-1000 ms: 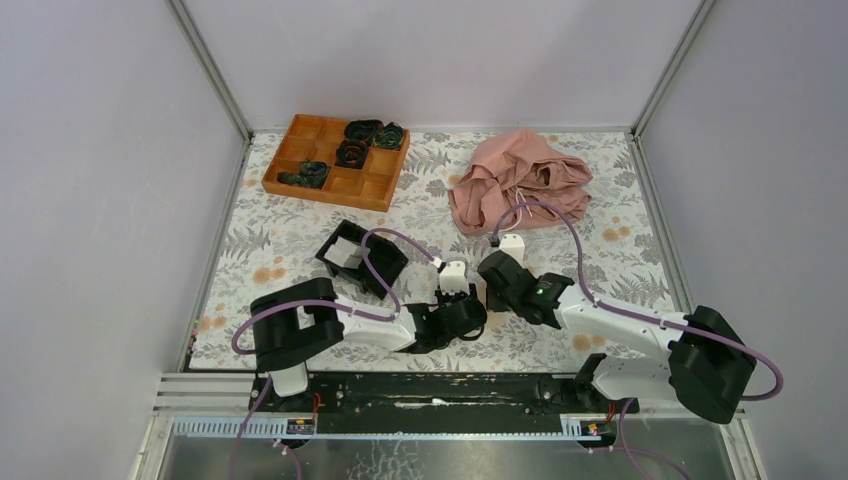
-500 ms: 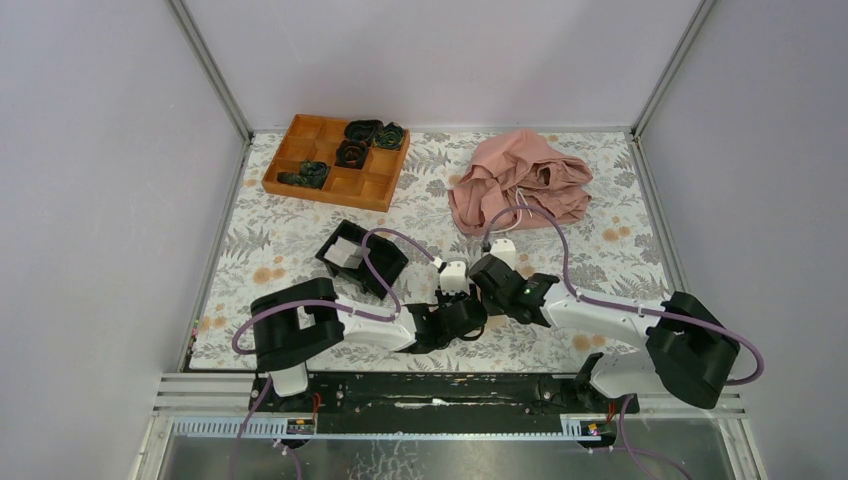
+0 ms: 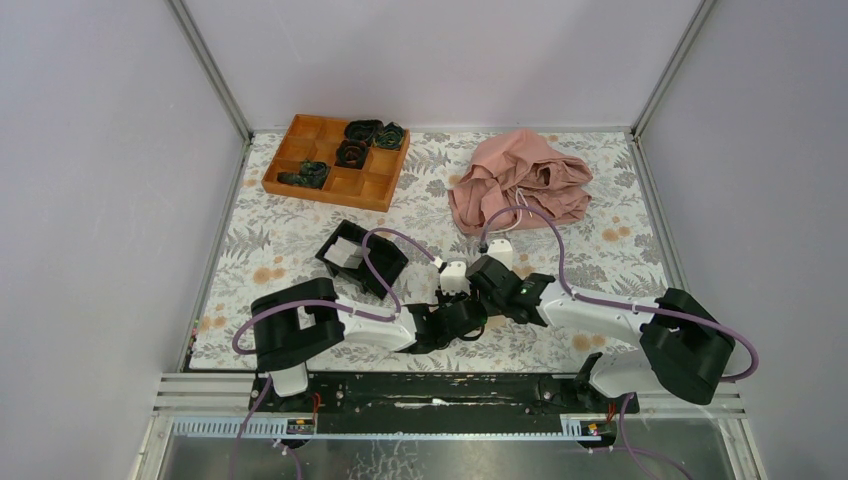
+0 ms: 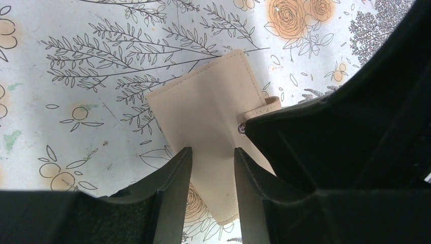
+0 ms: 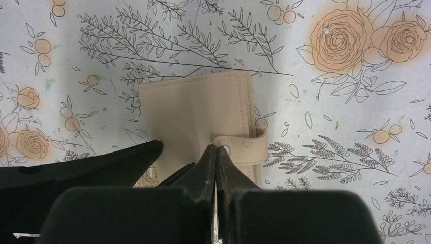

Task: Put the credit cards into the card holder
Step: Close the card holder at the center of the board.

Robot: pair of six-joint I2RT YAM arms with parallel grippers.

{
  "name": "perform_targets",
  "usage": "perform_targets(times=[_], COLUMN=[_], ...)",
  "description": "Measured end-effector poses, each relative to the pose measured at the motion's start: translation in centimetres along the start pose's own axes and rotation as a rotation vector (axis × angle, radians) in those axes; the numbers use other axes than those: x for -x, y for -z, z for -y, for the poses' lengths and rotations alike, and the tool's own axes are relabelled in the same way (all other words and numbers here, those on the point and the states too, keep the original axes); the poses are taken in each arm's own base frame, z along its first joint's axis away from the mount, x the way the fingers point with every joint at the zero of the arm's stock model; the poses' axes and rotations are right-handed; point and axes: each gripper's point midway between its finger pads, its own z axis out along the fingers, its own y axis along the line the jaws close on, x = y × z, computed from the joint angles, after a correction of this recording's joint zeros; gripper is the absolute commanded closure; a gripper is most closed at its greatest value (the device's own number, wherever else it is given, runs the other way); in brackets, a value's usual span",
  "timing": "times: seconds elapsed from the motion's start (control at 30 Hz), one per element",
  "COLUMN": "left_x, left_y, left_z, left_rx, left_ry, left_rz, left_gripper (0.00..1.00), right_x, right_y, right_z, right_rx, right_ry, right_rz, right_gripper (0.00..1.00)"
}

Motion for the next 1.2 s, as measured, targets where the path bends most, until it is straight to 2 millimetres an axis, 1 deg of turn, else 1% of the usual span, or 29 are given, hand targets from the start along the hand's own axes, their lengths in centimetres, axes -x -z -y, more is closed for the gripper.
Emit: perform_targets(times=[0.37,0.93,1.2], left_x=[0.07,0.06,0.1], left_y=[-0.07,-0.15,-0.1], left_z=[-0.07,-0.08,-0.04], left_rx=[0.002,0.004,-0.033], left_ry=[0.002,0.005,0.037], left_rz=[0.001,0.001,0.023], left_gripper=[0.56,0.56,0.57], right_x=[0.26,0.16,0.15], right_y=[0.17,-0.01,-0.16], right_z=[-0.28,-0.28,-0.68], right_rx=[0.004,0.001,0.014], right_ry=[0.01,0.018,0.017], right_rz=[0.007,0.002,0.003], right_gripper=[1.0,1.0,1.0])
